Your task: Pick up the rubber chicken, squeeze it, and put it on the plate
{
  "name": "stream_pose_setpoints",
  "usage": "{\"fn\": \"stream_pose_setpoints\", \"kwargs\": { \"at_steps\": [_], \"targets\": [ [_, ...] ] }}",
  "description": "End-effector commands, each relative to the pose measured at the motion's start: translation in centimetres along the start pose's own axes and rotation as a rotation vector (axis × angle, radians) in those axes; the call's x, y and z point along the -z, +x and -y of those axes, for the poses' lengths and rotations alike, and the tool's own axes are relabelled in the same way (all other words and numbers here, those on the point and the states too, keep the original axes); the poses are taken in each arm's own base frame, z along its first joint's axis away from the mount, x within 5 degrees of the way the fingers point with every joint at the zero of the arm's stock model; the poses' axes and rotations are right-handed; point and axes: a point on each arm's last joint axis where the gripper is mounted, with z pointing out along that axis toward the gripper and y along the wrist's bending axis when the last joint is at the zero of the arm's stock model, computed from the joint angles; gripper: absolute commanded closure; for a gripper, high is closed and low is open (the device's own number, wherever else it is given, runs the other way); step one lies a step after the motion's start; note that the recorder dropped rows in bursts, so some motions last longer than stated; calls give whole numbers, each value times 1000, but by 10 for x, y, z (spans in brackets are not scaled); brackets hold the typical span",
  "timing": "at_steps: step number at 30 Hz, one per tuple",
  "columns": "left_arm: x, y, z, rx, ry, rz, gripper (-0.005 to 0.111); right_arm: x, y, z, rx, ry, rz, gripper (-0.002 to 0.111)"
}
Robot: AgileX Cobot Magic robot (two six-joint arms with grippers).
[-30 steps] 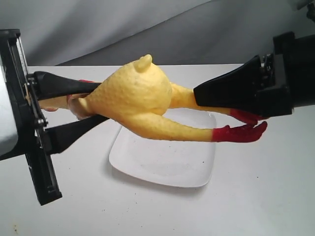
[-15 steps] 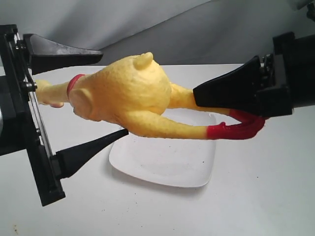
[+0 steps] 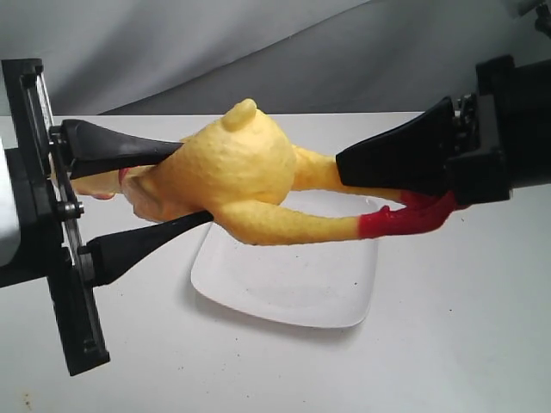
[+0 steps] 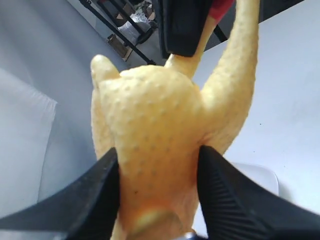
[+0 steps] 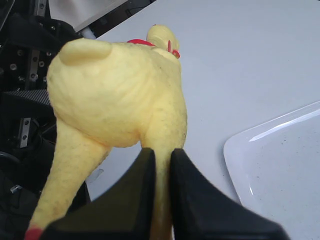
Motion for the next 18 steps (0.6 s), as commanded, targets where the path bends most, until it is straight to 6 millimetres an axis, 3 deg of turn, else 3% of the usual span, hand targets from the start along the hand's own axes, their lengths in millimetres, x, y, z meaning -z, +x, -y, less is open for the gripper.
{"fn": "stream_pose_setpoints", "kwargs": {
  "at_steps": [1,5,8,10,15,18],
  "targets": [
    [-1,0,-1,62,-9,-5,106,1,-3,-3,-11,-21,24,108],
    [-1,2,-2,62,-26,-25,106,1,-3,-3,-11,-21,24,108],
    [-1,6,-5,62,-61,-64,95,1,-3,-3,-11,-21,24,108],
    [-1,7,-6,62,-71,-76,79,1,-3,-3,-11,-21,24,108],
    [-1,6,-6,62,-64,-67,4,1,-3,-3,-11,-21,24,108],
    [-1,4,-4,67,-42,-40,5,1,-3,-3,-11,-21,24,108]
  ]
}}
